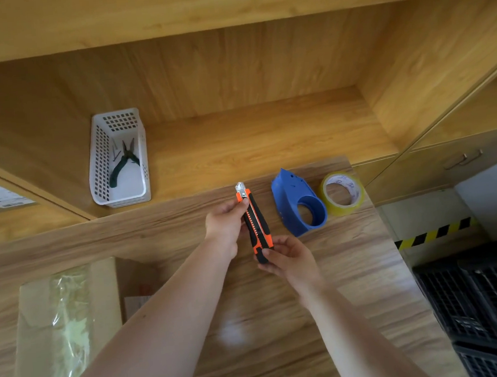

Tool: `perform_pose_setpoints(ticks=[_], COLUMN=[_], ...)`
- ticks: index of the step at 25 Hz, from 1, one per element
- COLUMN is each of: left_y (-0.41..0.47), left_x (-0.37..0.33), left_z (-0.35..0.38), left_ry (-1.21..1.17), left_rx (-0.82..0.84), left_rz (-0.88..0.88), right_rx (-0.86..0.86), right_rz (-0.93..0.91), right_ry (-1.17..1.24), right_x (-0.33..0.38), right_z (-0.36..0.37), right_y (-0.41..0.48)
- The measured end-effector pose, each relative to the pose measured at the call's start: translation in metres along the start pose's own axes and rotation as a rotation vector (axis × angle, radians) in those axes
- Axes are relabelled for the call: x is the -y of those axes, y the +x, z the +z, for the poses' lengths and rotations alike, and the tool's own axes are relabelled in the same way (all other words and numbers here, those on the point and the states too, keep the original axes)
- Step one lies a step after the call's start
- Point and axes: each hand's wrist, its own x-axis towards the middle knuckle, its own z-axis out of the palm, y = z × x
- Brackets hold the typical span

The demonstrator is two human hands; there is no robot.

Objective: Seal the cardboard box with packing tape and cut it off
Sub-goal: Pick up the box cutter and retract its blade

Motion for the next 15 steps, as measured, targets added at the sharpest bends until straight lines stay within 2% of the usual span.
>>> perform_pose_setpoints(ticks=[7,12,15], left_y=[0.029,0.046,0.050], left_x=[0.020,0.028,0.029], left_z=[0.013,0.013,0.015], left_ry=[0.080,0.223,0.437], left_rx=[-0.064,-0.054,-0.074], left_rz=[-0.027,0.087,0.146], right_rx=[-0.275,-0.329,-0.346], right_rz=[0.058,0.051,0.024], right_ry=[0.002,-0.079,-0.242], right_x=[-0.014,-0.016,-0.019], right_z=[0.005,0.007,0.006], right_y=[0.019,0.034,0.042])
